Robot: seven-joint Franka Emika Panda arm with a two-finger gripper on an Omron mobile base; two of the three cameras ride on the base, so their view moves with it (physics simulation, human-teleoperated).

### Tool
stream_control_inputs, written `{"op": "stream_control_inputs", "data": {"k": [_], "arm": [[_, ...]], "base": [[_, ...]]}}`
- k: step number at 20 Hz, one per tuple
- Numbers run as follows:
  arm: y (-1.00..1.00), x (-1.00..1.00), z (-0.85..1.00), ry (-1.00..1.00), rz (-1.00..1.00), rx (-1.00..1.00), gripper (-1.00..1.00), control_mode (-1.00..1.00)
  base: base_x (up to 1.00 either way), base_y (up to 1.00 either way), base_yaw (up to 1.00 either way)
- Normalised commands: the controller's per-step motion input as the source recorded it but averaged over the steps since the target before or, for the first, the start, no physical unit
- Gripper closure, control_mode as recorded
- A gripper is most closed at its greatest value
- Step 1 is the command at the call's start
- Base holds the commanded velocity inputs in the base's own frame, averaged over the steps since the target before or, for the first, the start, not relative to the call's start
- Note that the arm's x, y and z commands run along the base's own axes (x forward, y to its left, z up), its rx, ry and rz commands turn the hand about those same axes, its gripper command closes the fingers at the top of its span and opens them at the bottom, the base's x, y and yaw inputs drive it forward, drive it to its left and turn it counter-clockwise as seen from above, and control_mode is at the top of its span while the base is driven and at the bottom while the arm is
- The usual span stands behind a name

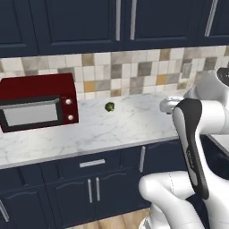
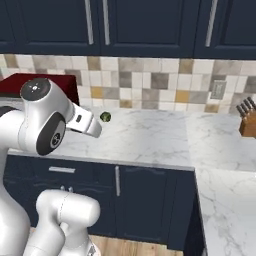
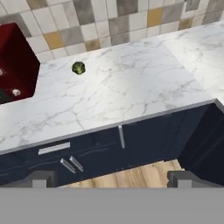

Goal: Close all open cabinet doors.

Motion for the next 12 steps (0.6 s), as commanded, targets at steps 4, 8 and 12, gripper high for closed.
{"op": "stream_control_inputs", "data": {"k": [4,8,12], "arm": [[0.00,0.00,0.00,0.00,0.00,0.00,-1.00,1.00],[0.00,0.00,0.00,0.00,0.00,0.00,-1.00,1.00],[0.00,0.00,0.00,0.00,0.00,0.00,-1.00,1.00]], "base": [[-0.22,0.14,-0.36],[-0.21,0.24,-0.56],[-0.20,0.25,-0.60]]}}
